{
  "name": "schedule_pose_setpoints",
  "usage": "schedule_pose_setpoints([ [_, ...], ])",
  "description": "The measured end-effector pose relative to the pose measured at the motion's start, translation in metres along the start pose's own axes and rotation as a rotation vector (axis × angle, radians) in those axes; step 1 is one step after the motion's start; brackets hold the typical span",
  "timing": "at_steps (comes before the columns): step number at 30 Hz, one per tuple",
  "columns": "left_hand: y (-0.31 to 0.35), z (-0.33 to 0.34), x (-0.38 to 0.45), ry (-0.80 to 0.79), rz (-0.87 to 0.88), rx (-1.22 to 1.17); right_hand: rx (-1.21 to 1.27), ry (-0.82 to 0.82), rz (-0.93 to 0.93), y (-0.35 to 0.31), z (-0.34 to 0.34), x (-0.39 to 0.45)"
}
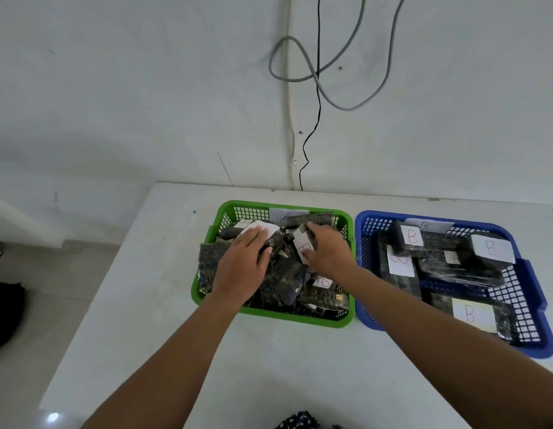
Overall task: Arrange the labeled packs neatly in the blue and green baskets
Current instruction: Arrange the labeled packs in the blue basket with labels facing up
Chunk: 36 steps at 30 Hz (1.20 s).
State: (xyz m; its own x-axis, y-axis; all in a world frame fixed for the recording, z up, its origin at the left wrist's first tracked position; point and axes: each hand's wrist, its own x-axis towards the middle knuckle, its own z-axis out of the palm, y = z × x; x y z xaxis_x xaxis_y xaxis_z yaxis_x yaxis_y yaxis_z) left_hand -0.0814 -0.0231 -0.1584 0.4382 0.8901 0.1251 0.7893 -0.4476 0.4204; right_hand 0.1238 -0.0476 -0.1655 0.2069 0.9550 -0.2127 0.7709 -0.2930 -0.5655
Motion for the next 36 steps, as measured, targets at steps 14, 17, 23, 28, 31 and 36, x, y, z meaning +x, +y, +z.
schedule_pose_setpoints([
  [14,0.107,0.005,0.037,-0.166,-0.058,-0.631,0.906,-0.138,0.041,0.064,-0.094,-0.057],
  [17,0.133,0.024,0.034,-0.279,-0.214,-0.927,0.923,-0.104,0.056,0.087,-0.103,-0.076],
  [23,0.174,0.064,0.014,-0.227,-0.514,-1.167,0.871,-0.034,0.209,0.141,-0.113,-0.119],
  [28,0.183,0.089,-0.004,-0.213,-0.306,-0.498,0.72,-0.038,0.24,0.176,-0.12,-0.146],
  [31,0.181,0.098,-0.011,-0.164,-0.213,-0.317,0.457,-0.141,0.24,0.188,-0.119,-0.148],
  [36,0.179,0.108,-0.026,-0.154,-0.16,-0.241,0.351,-0.211,0.236,0.187,-0.105,-0.134],
])
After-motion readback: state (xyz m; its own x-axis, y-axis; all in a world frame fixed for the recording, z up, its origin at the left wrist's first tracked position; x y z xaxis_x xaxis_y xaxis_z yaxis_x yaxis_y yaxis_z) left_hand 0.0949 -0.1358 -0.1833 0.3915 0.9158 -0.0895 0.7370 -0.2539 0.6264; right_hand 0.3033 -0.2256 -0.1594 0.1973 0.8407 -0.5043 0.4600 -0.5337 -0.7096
